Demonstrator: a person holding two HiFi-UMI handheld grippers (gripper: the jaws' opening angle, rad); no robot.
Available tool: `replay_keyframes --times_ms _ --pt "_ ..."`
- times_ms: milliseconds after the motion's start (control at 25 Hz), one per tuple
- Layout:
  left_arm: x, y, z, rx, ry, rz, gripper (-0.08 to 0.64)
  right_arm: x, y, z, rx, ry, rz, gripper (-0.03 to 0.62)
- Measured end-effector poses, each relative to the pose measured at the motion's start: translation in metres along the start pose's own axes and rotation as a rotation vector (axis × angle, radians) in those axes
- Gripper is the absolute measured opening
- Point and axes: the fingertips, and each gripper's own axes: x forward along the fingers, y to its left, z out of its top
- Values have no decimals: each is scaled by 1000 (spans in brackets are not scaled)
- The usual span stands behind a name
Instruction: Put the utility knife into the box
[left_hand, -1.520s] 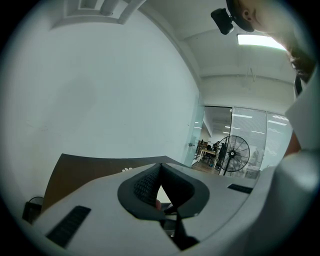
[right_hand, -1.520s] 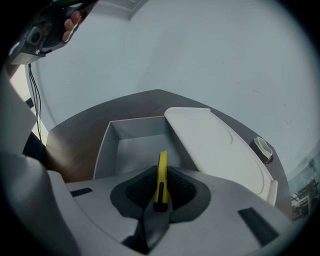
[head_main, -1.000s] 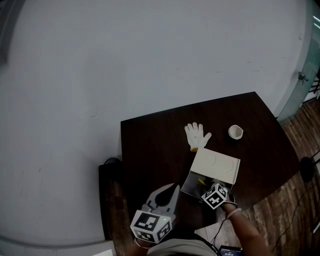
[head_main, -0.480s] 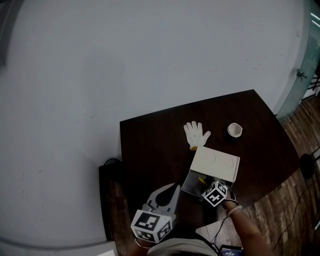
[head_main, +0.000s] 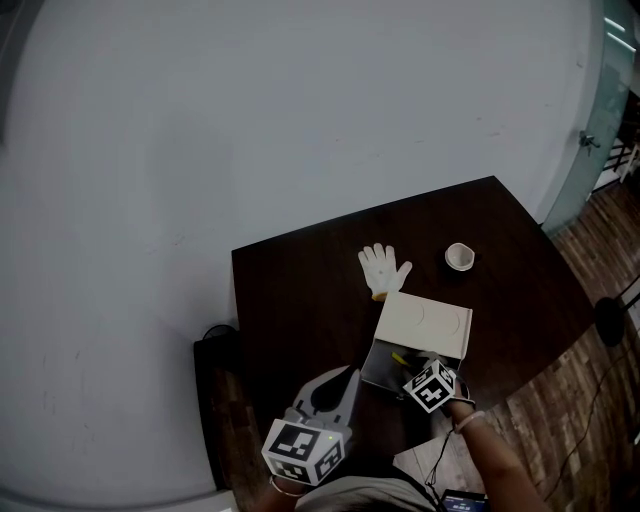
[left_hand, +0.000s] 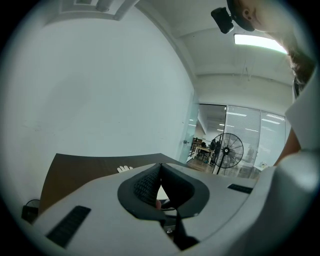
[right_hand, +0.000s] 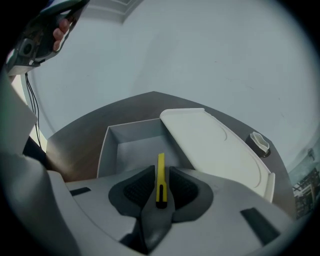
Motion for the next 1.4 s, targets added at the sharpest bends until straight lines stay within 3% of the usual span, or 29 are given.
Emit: replay_keyframes --times_ms 1400 --pt "-41 -19 2 64 -22 -212 17 -122 30 46 406 -386 -317 41"
